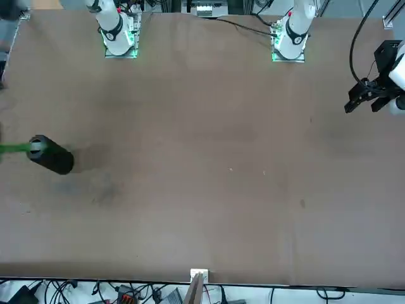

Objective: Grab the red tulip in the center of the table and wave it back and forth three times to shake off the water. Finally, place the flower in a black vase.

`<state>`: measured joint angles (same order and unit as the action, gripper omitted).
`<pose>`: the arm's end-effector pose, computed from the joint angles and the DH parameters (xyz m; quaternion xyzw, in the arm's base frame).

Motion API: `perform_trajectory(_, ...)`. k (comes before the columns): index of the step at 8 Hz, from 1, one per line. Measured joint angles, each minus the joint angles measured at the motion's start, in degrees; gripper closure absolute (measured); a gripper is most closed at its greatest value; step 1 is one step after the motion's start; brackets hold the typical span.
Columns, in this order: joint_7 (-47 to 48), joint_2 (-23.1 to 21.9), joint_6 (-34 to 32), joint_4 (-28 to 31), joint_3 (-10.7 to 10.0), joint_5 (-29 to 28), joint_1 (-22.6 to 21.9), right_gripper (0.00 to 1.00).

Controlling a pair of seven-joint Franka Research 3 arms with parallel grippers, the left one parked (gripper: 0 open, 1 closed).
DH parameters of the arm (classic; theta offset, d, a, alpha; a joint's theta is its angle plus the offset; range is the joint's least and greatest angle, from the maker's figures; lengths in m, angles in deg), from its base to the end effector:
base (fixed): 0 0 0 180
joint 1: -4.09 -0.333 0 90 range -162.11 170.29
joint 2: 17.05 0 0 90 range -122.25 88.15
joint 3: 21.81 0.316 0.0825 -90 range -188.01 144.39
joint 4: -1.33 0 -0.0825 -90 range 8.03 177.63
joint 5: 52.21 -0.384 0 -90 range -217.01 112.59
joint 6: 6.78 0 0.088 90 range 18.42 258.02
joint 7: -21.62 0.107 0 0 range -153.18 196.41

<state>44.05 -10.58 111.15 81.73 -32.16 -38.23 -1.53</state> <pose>0.6238 -0.0564 0.6977 0.9350 -0.1958 0.2830 0.0859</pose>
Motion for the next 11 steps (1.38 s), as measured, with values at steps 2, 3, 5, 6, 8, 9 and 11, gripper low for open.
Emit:
perform_trajectory(2,-14.32,0.55,7.82,2.46,-0.52,-7.27,9.8,0.8)
perform_trajectory(3,-19.52,0.96,9.63,3.34,-0.52,-10.72,12.41,0.8)
perform_trajectory(5,-23.0,1.2,9.96,3.72,-0.04,-13.16,13.37,0.8)
perform_trajectory(6,-22.02,1.02,9.47,3.71,1.16,-13.31,12.11,0.8)
perform_trajectory(8,-13.81,0.38,6.16,3.68,3.0,-11.85,5.21,0.8)
perform_trajectory(9,-7.92,0.06,4.16,3.67,3.31,-9.48,1.02,0.8)
perform_trajectory(11,5.45,-0.55,-0.06,3.61,3.58,-3.8,-6.64,0.8)
